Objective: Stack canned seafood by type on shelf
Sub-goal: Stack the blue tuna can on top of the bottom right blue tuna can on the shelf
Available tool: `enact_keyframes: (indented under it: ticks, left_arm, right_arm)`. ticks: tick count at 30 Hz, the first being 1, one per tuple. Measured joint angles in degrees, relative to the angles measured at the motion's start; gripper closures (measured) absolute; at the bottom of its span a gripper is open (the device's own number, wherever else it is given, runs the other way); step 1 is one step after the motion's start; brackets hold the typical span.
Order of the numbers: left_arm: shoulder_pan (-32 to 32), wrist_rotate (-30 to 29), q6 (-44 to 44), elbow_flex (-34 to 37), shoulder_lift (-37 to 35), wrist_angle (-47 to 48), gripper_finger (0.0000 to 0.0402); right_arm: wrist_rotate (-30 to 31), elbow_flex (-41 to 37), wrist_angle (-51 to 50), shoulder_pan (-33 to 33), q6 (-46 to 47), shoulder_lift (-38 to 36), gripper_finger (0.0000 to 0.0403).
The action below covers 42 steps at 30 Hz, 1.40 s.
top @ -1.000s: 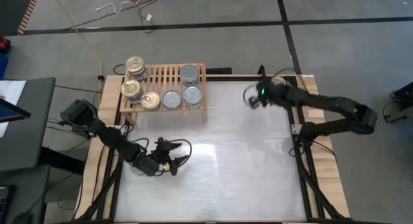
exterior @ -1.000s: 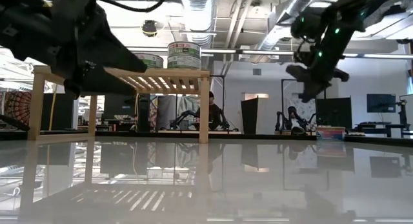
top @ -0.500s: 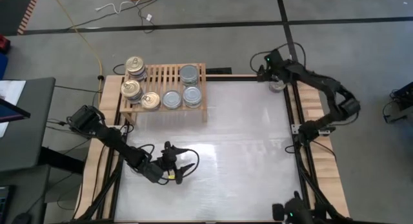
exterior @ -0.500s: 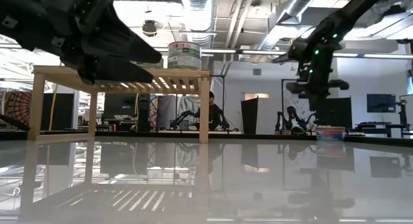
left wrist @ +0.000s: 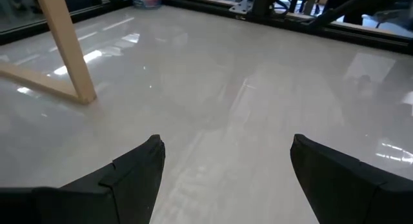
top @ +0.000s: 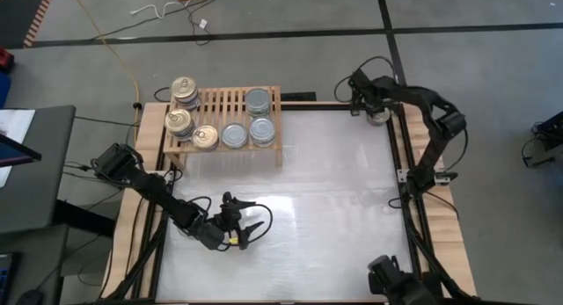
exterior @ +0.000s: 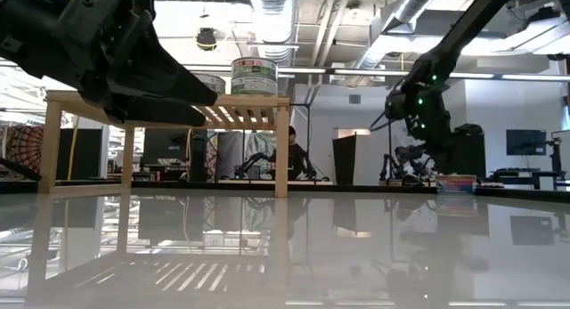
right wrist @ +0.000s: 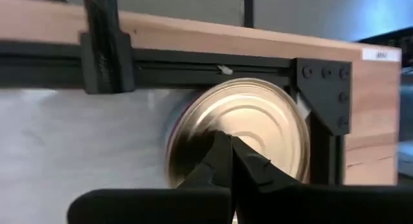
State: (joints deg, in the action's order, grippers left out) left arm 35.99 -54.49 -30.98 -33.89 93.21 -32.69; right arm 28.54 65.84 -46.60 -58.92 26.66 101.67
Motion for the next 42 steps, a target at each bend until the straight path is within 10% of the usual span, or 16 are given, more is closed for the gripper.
enact_keyframes:
  ticks: [11, 20, 32, 42]
  left_arm:
    - [-0.13, -0.01, -0.12, 0.0, 0.0, 0.0, 0.0081]
    - [-0.2, -0.01, -0.33, 0.0, 0.0, -0.15, 0.0081]
    - [-0.2, 0.02, -3.35, 0.02, 0.0, -0.24, 0.0081]
    - [-0.87, -0.01, -4.08, 0.02, 0.0, -0.22, 0.0081]
  right_arm:
    - [-1.81, -0.29, -6.11, 5.54, -0.98, 1.79, 0.0383]
    - [-15.71, -0.35, -11.39, 26.74, 3.35, -0.25, 0.0383]
    - [-25.82, -0.46, 11.18, 62.97, 13.94, -0.11, 0.0383]
    - [-26.46, -0.68, 32.19, 72.56, 11.1, 0.34, 0.0383]
